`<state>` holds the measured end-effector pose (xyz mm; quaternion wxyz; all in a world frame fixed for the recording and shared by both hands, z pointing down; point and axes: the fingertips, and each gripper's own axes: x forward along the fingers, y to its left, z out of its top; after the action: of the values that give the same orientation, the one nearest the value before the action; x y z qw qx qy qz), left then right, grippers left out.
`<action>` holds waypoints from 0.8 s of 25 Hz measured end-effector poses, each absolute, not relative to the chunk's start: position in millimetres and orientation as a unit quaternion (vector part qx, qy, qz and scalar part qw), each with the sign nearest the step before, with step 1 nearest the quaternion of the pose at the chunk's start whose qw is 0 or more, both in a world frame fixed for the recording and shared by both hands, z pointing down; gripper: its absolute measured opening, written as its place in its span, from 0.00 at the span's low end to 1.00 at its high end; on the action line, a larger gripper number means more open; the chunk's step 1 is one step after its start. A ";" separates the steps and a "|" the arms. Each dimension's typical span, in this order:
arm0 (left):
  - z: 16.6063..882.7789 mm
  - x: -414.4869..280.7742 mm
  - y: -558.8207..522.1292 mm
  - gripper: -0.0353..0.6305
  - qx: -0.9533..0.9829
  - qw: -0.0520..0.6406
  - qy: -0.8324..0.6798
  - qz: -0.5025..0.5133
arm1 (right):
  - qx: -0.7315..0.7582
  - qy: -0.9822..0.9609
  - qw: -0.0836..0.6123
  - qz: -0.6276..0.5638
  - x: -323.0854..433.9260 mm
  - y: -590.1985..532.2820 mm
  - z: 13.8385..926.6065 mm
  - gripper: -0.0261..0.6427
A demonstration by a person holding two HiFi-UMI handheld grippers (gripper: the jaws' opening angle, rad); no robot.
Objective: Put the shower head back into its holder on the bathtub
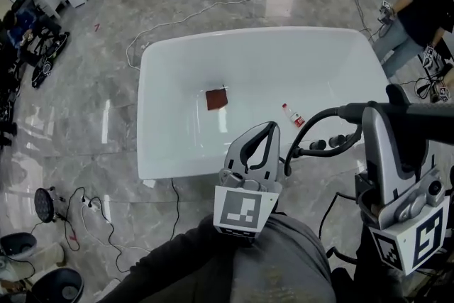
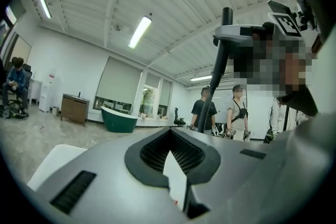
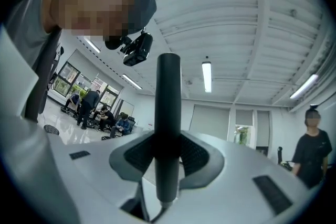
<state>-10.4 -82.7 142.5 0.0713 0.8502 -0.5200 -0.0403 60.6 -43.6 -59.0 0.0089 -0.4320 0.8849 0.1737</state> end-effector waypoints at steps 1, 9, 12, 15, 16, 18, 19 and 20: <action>141.1 -8.9 -85.6 0.06 0.849 0.074 -0.522 -0.044 | -0.429 0.886 0.008 0.178 60.8 -46.7 -61.8 0.24; 136.1 -10.6 -102.8 0.06 0.838 0.083 -0.537 -0.051 | -0.415 0.895 0.001 0.165 58.5 -68.2 -58.7 0.24; 146.3 -12.9 -102.6 0.06 0.834 0.090 -0.542 -0.043 | -0.414 0.901 -0.008 0.131 59.1 -75.9 -28.8 0.24; 155.3 -11.1 -100.4 0.06 0.835 0.100 -0.540 -0.029 | -0.419 0.902 -0.029 0.096 61.9 -82.2 7.8 0.24; 157.5 -10.7 -100.0 0.06 0.835 0.103 -0.539 -0.026 | -0.422 0.902 -0.038 0.087 62.8 -84.0 19.6 0.24; 163.7 -10.0 -99.9 0.06 0.836 0.108 -0.538 -0.018 | -0.426 0.900 -0.055 0.071 64.2 -87.5 40.4 0.24; 167.0 -9.5 -100.1 0.06 0.836 0.110 -0.537 -0.014 | -0.428 0.900 -0.059 0.064 65.1 -89.1 48.9 0.24; 169.6 -8.9 -100.4 0.06 0.836 0.112 -0.537 -0.009 | -0.429 0.900 -0.061 0.056 65.9 -90.4 56.1 0.24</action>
<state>-8.9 -100.4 169.6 0.1124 0.8362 -0.5367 -0.0094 65.9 -90.4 56.1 -0.0610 -0.4285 0.8998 0.0555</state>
